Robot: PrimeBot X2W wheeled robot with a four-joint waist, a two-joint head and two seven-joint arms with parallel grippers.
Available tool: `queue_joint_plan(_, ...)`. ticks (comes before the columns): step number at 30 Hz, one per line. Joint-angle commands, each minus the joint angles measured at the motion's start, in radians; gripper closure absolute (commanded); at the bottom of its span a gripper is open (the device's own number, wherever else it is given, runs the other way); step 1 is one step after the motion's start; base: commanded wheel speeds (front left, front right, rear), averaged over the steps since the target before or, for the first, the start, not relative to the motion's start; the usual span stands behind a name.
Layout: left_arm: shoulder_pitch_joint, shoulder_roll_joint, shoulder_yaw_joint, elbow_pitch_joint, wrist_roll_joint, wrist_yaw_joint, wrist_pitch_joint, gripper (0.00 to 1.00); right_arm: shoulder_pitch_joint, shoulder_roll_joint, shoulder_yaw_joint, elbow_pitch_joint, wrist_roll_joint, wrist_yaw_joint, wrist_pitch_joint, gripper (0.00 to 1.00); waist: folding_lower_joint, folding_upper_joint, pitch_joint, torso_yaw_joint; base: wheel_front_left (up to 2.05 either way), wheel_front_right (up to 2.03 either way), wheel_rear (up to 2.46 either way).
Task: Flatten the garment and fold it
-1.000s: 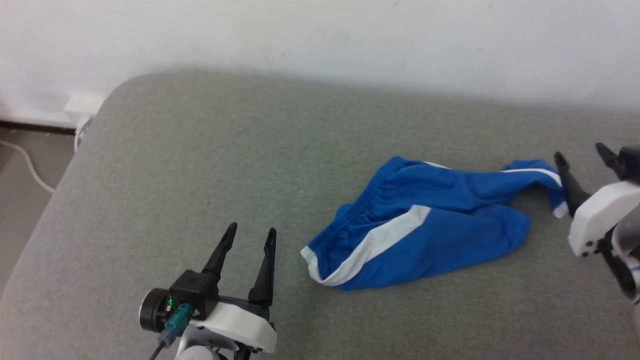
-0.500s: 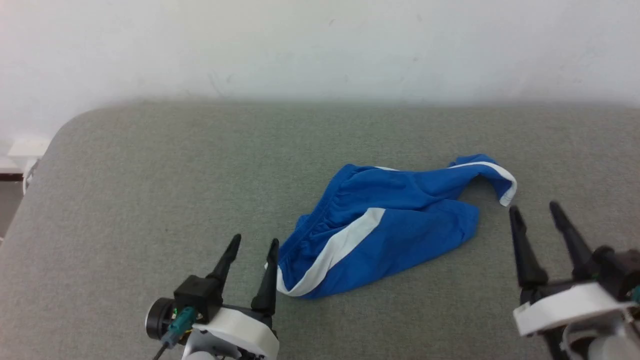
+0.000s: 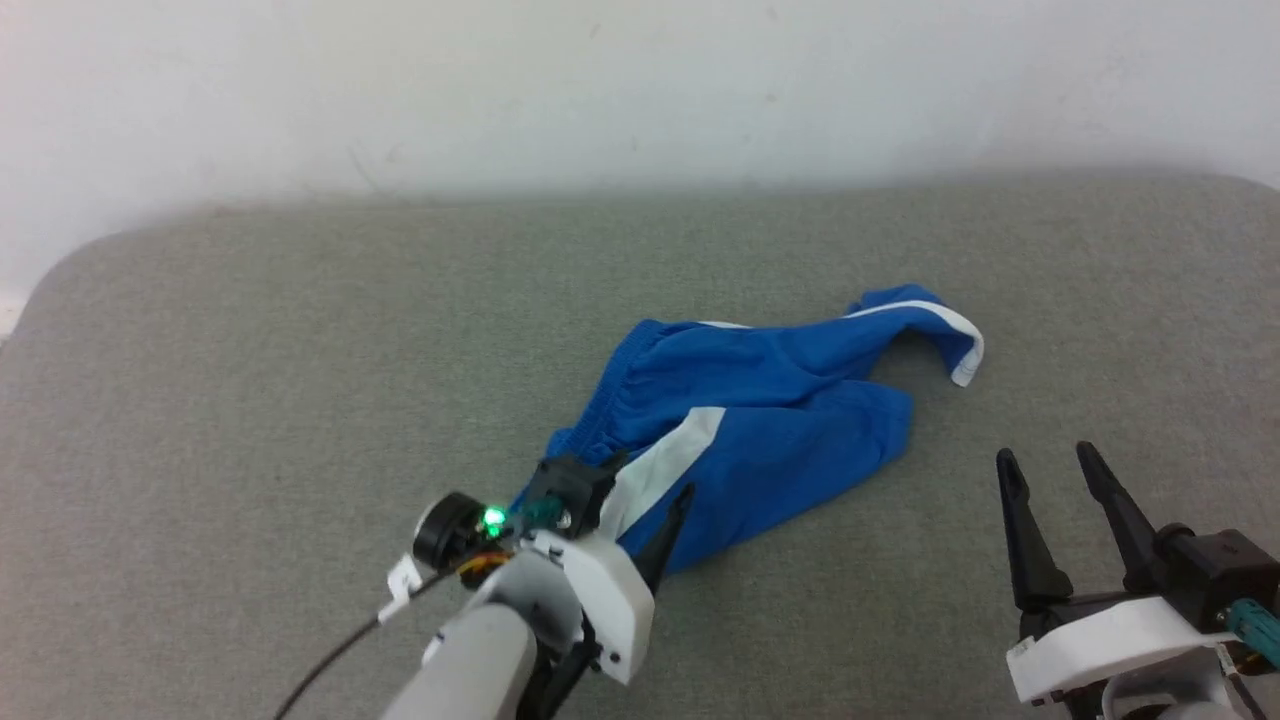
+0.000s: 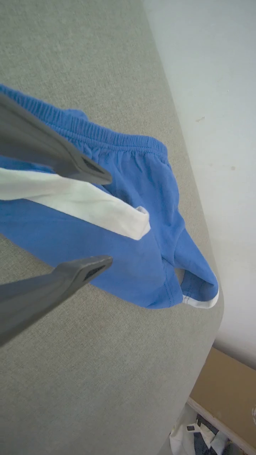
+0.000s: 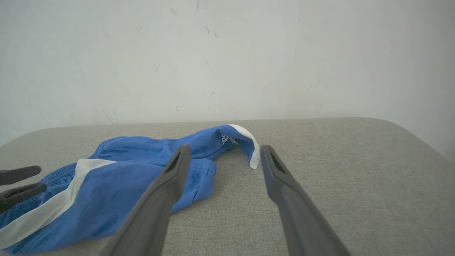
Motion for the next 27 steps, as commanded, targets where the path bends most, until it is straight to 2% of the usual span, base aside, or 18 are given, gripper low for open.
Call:
queue_joint_plan(1, -0.039, 0.010, -0.005, 0.020, -0.011, -0.006, 0.018, 0.00, -0.009, 0.007, 0.001, -0.004, -0.008, -0.001, 0.004, 0.00, 0.0000, 0.0000, 0.027, -0.023, 0.00, 0.00, 0.00)
queue_joint_plan(8, -0.171, 0.005, -0.068, 0.128, -0.059, -0.006, 0.073, 0.00, -0.023, 0.019, -0.006, 0.023, -0.019, -0.001, 0.001, 0.00, 0.0000, 0.0000, 0.080, -0.051, 0.00, 0.00, 0.00)
queue_joint_plan(15, -0.238, -0.001, -0.088, 0.204, -0.061, -0.006, 0.079, 0.00, -0.046, 0.026, -0.012, 0.043, -0.020, -0.001, -0.012, 0.00, 0.0000, 0.0000, 0.111, -0.065, 0.00, 0.00, 0.00)
queue_joint_plan(16, -0.245, 0.001, -0.099, 0.217, -0.056, -0.007, 0.078, 0.38, -0.050, 0.027, -0.012, 0.047, -0.021, -0.001, -0.013, 0.00, 0.0000, 0.0000, 0.113, -0.065, 0.00, 0.00, 0.00)
queue_joint_plan(17, -0.249, 0.000, -0.120, 0.224, -0.063, -0.007, 0.076, 1.00, -0.054, 0.027, -0.011, 0.050, -0.021, -0.001, -0.014, 0.00, 0.0000, 0.0000, 0.115, -0.066, 0.00, 0.00, 0.00)
queue_joint_plan(23, -0.270, 0.005, -0.201, 0.205, -0.122, -0.006, 0.000, 1.00, -0.060, 0.030, -0.029, 0.079, -0.022, -0.001, -0.026, 0.00, 0.0000, 0.0000, 0.096, -0.054, 0.00, 0.00, 0.00)
queue_joint_plan(27, -0.280, 0.003, -0.217, 0.170, -0.066, 0.059, -0.081, 1.00, -0.058, 0.030, -0.060, 0.102, -0.024, -0.001, -0.027, 0.00, 0.0000, 0.0000, 0.065, -0.047, 0.00, 0.00, 0.00)
